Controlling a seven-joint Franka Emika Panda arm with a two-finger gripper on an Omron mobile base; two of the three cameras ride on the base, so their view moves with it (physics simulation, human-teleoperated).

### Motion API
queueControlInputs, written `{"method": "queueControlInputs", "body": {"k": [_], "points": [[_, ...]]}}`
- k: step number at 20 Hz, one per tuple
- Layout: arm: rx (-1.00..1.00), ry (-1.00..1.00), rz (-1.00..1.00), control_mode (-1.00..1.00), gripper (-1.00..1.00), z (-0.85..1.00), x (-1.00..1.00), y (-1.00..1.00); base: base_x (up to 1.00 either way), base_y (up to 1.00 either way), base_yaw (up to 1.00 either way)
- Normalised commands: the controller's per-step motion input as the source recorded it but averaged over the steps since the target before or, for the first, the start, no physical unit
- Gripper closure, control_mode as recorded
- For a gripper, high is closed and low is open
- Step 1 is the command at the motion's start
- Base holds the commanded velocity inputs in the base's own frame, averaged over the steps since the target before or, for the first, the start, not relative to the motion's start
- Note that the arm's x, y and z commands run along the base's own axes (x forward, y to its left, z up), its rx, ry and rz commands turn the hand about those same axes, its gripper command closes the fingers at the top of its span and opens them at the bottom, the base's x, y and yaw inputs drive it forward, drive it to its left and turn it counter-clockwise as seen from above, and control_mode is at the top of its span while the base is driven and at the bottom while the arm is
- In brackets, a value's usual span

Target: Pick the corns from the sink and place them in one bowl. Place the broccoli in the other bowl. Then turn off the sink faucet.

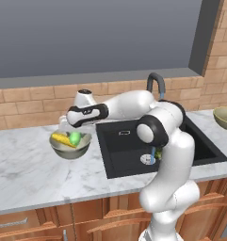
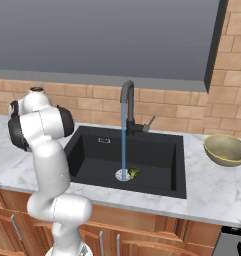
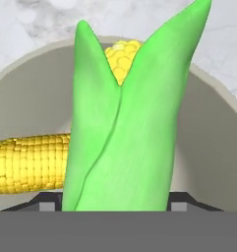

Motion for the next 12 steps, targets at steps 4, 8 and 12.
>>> {"method": "queueControlInputs", "body": {"k": [4,8,12], "points": [[-0.03,0.00,0.00,-1.00,1.00,-0.31,0.19,0.13,0.00,0.00,0.00],[-0.01,0.00,0.00,-1.00,1.00,-0.17,0.09,0.12,0.00,0.00,0.00],[-0.03,0.00,-0.03,-1.00,-1.00,0.00,-0.03,0.14,0.00,0.00,0.00]]}}
